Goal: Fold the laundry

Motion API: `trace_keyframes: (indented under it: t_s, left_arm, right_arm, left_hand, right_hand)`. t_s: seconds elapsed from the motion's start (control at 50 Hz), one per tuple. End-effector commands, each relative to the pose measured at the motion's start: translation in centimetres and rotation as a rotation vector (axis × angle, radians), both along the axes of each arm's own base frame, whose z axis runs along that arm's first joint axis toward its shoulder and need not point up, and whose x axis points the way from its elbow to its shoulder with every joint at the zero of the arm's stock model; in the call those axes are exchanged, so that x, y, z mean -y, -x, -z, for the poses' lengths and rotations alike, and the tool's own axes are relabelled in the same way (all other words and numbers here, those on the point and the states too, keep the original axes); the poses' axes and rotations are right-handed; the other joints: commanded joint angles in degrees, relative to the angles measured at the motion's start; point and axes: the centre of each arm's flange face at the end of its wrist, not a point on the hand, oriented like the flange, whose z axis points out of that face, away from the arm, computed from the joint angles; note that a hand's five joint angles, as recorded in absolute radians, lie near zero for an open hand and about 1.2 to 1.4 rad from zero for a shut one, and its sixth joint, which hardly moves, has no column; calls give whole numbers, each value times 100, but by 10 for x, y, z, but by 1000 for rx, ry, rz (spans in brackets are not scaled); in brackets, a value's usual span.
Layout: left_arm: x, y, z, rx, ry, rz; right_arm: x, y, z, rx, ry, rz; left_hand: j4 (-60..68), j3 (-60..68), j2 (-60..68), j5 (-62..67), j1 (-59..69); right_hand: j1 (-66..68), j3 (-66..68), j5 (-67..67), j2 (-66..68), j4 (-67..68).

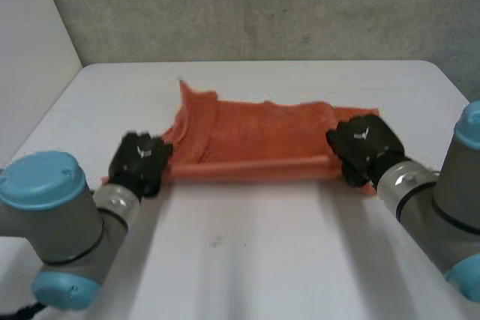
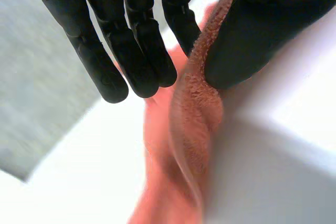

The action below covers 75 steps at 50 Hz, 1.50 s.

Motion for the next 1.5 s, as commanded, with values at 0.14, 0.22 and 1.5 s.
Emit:
trace_keyframes:
  t_s: [0.14, 0.22, 1.5]
  left_arm:
    - [-37, -15, -10, 84, -174, -21]
    - [-32, -14, -16, 64, -138, -24]
    - [13, -37, 20, -63, -208, -1]
  right_arm:
    - [-9, 1, 3, 5, -13, -26]
    - [-11, 1, 3, 9, -20, -35]
    - [27, 19, 27, 117, -103, 110]
  left_hand:
    - [302, 313, 276, 648, 633]
    - [-2371, -2359, -2397, -2025, -2039]
    - [1154, 1165, 1128, 1500, 1485]
  right_hand:
    - [2413, 1215, 1371, 1251, 1169]
    - [2413, 1215, 1371, 1251, 1169]
    - [2413, 1215, 1371, 1251, 1169]
